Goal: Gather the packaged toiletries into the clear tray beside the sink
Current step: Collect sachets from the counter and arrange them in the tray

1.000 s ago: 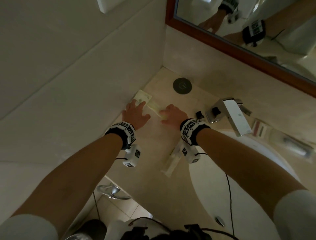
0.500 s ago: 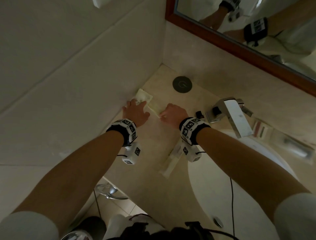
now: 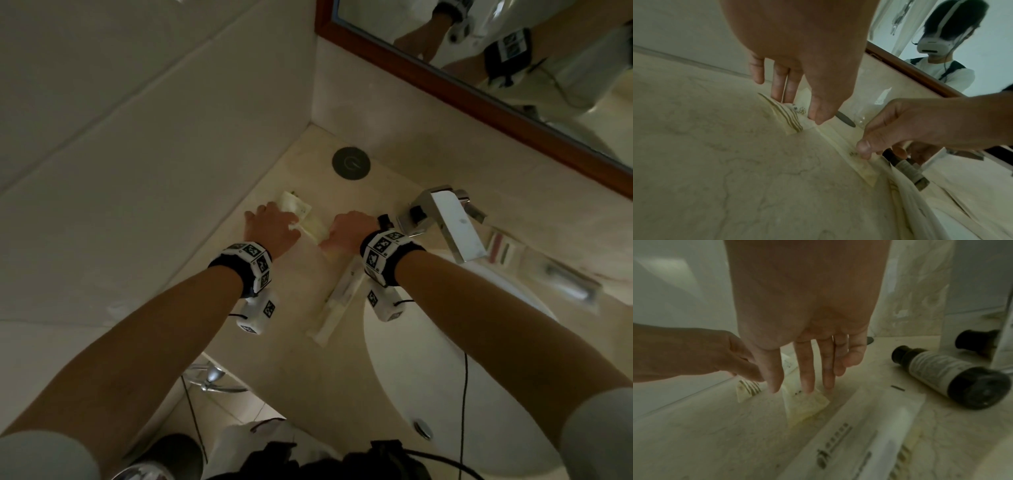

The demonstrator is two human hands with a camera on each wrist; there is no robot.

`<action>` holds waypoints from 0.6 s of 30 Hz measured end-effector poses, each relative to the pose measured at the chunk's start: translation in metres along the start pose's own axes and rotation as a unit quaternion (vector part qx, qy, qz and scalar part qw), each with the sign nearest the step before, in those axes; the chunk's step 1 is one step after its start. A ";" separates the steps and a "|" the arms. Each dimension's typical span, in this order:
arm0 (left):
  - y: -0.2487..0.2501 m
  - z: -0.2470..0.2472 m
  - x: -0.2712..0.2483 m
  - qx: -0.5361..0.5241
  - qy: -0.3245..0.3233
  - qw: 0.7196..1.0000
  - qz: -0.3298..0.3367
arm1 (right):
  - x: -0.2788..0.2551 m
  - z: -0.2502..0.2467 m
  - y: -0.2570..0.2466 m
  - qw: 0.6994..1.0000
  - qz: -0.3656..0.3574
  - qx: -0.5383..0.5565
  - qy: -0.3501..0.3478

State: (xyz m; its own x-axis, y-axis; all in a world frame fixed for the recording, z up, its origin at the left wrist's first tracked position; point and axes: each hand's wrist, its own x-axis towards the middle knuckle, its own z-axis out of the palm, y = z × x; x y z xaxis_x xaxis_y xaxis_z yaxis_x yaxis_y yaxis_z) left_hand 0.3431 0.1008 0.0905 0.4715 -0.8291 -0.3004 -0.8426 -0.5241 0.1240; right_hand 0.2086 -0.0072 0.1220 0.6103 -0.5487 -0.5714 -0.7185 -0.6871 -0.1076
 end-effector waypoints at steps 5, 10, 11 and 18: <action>-0.003 -0.003 0.004 -0.055 0.039 0.997 -0.037 | -0.001 0.002 -0.001 0.999 0.011 0.024 0.039; -0.005 0.003 0.004 -0.052 0.035 0.996 -0.058 | 0.003 0.012 -0.005 0.997 0.022 0.026 0.067; -0.005 0.003 0.004 -0.047 0.039 0.996 -0.058 | 0.005 0.014 -0.006 0.997 0.022 0.026 0.072; -0.003 0.001 0.009 -0.056 0.034 0.995 -0.074 | 0.007 0.015 -0.016 0.996 0.055 0.045 0.057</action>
State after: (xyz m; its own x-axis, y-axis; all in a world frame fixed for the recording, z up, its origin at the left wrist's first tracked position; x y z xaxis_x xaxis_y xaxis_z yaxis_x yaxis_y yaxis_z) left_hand 0.3498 0.0953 0.0861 0.6071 -0.7510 -0.2595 -0.7304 -0.6561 0.1899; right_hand 0.2193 0.0070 0.1069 0.5571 -0.6714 -0.4887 -0.8063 -0.5782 -0.1248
